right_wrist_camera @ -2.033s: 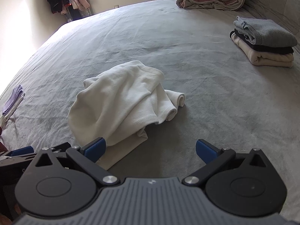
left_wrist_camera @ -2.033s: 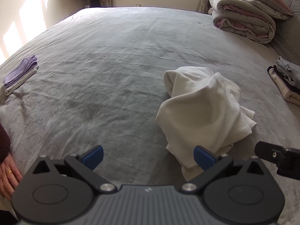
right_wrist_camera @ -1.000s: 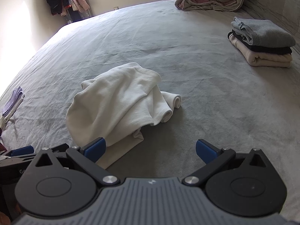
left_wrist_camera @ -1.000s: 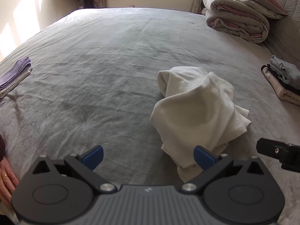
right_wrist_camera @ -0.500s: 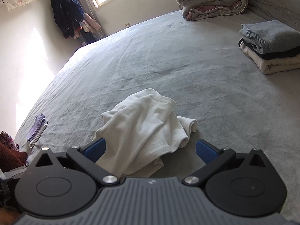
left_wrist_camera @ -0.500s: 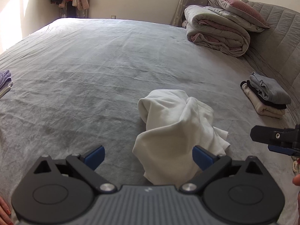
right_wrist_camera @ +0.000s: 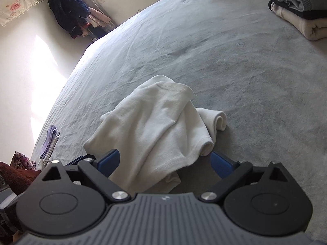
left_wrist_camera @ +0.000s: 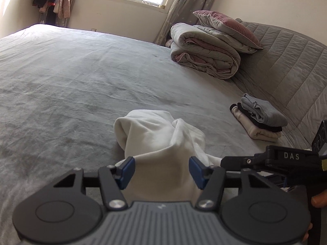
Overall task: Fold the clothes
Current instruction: 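Close the left gripper on one edge of the white cloth while the right gripper closes on another edge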
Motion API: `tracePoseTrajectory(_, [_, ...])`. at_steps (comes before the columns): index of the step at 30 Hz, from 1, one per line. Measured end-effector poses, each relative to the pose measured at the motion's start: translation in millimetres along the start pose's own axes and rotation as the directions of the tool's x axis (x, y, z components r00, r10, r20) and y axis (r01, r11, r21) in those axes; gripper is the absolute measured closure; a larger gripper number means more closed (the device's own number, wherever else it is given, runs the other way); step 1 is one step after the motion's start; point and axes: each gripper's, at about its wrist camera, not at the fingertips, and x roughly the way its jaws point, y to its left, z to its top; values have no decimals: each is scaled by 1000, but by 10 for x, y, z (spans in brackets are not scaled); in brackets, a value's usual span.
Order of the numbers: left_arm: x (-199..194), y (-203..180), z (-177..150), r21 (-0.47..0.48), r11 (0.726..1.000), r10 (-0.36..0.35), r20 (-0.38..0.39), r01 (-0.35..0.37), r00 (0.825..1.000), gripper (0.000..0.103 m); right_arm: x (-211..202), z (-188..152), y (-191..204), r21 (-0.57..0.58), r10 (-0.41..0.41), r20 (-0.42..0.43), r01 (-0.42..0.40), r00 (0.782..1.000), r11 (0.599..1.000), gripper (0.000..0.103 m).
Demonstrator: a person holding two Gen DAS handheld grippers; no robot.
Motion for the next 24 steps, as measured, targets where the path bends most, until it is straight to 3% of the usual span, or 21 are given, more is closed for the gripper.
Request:
tracePoseTrajectory(2, [9,15,13,-25,1000,-2,21,2,1000,63,5,30,-43,15,16,4,-16,1000,1000,13])
tracePoseTrajectory(5, [37,41,55,-76,997,-2,34,5,999,87,37,49,-66,26,48,-1,-48,999,999,32])
tracePoseTrajectory(8, [47,51,82,-105,994,22,57,-16,998,92,80,60,-71,40,80,-3,-79,997,996,52])
tracePoseTrajectory(10, [43,59,94,-108,993,46,75,-37,996,94,106,64,-70,48,97,-7,-96,995,994,71])
tracePoseTrajectory(12, [47,70,109,-108,993,65,84,-56,994,95,133,60,-44,47,111,-16,-110,994,993,81])
tracePoseTrajectory(19, [34,204,169,-151,984,105,96,-90,990,98,111,16,80,-3,120,-6,-120,993,993,88])
tracePoseTrajectory(24, [-81,279,233,-160,974,184,147,-161,972,98,68,-12,132,-62,91,18,-90,996,994,94])
